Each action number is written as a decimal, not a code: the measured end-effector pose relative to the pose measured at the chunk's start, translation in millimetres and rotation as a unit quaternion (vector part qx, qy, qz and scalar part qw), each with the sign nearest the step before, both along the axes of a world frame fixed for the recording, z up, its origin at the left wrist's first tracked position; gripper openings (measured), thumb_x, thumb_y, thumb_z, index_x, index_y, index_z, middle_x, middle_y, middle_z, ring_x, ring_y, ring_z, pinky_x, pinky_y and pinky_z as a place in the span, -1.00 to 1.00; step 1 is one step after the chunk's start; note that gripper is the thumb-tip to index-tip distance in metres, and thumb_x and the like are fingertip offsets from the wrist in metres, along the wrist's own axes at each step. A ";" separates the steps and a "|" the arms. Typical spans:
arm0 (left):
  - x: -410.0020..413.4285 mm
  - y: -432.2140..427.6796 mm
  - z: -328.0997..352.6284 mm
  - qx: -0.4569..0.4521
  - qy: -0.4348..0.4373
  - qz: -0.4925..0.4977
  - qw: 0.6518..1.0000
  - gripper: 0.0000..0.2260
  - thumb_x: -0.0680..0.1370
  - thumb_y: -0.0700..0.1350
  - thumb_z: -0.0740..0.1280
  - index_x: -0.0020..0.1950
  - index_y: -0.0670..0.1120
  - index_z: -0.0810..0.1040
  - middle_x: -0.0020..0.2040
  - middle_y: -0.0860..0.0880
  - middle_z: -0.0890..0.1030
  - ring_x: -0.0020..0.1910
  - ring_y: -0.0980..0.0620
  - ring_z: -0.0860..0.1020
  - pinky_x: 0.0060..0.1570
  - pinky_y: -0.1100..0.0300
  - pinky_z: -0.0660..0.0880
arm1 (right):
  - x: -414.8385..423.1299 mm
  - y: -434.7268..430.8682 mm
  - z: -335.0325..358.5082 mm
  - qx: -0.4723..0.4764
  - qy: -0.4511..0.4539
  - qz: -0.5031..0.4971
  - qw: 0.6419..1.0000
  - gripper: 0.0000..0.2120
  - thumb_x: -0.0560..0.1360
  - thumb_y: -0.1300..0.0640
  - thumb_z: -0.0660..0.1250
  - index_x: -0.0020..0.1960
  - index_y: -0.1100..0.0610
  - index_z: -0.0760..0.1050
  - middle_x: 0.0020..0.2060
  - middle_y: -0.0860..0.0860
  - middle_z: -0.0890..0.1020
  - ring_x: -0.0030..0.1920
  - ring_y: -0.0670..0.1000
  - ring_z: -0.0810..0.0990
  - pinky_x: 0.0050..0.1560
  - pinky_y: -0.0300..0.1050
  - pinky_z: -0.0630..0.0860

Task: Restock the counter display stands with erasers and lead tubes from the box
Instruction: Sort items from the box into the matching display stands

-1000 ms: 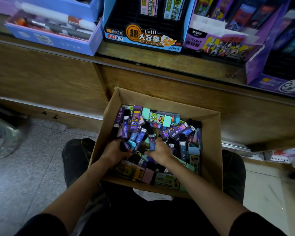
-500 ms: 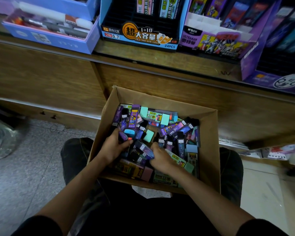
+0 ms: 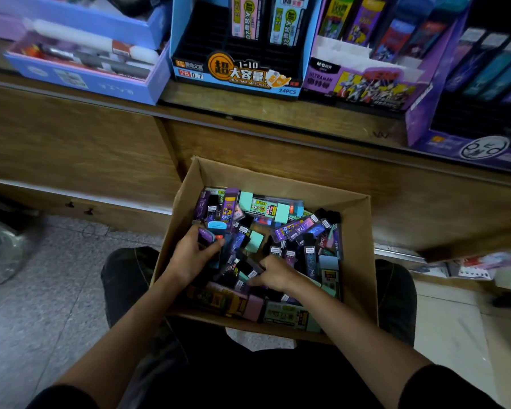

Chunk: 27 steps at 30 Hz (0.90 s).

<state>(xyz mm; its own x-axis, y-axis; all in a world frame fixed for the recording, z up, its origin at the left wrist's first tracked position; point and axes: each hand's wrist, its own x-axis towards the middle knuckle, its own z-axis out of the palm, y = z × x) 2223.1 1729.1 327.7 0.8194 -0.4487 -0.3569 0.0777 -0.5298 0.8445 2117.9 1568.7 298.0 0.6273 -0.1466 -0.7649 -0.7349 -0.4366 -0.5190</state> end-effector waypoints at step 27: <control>-18.4 -93.1 87.1 -0.210 0.193 0.124 0.950 -0.75 0.49 -0.09 0.40 0.07 -0.21 0.57 -0.04 -0.16 0.68 -0.05 -0.09 0.65 -0.02 0.03 0.59 | -10.9 -19.7 104.2 0.205 -0.306 -0.294 0.882 -0.72 0.40 0.28 0.45 0.08 0.13 0.55 -0.10 -0.02 0.68 -0.10 -0.13 0.66 -0.16 -0.35 0.52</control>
